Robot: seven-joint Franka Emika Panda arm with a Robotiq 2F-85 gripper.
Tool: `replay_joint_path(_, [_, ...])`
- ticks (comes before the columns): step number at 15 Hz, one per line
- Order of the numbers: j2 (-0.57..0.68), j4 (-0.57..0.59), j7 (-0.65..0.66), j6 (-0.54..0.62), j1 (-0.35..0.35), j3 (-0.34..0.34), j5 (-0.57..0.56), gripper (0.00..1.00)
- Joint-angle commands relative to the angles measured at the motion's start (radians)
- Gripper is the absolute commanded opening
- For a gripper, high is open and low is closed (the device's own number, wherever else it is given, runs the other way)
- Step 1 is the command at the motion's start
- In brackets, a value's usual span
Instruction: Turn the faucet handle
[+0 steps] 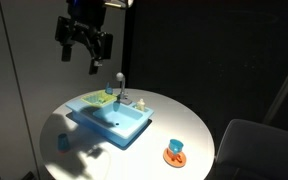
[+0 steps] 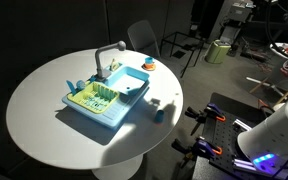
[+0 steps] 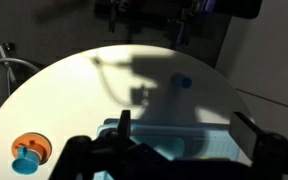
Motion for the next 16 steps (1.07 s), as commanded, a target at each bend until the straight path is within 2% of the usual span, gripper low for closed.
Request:
replay_joint_path(1, [0.075, 0.117, -0.012, 0.026, -0.029, -0.026, 0.018, 1.0])
replay_joint_path(7, [0.186, 0.229, 0.057, 0.19, -0.065, -0.043, 0.079, 1.0])
replay_joint_path(11, [0.269, 0.278, 0.218, 0.314, -0.084, -0.026, 0.121, 1.0])
replay_joint_path(16, [0.345, 0.325, 0.352, 0.389, -0.084, -0.006, 0.124, 1.0])
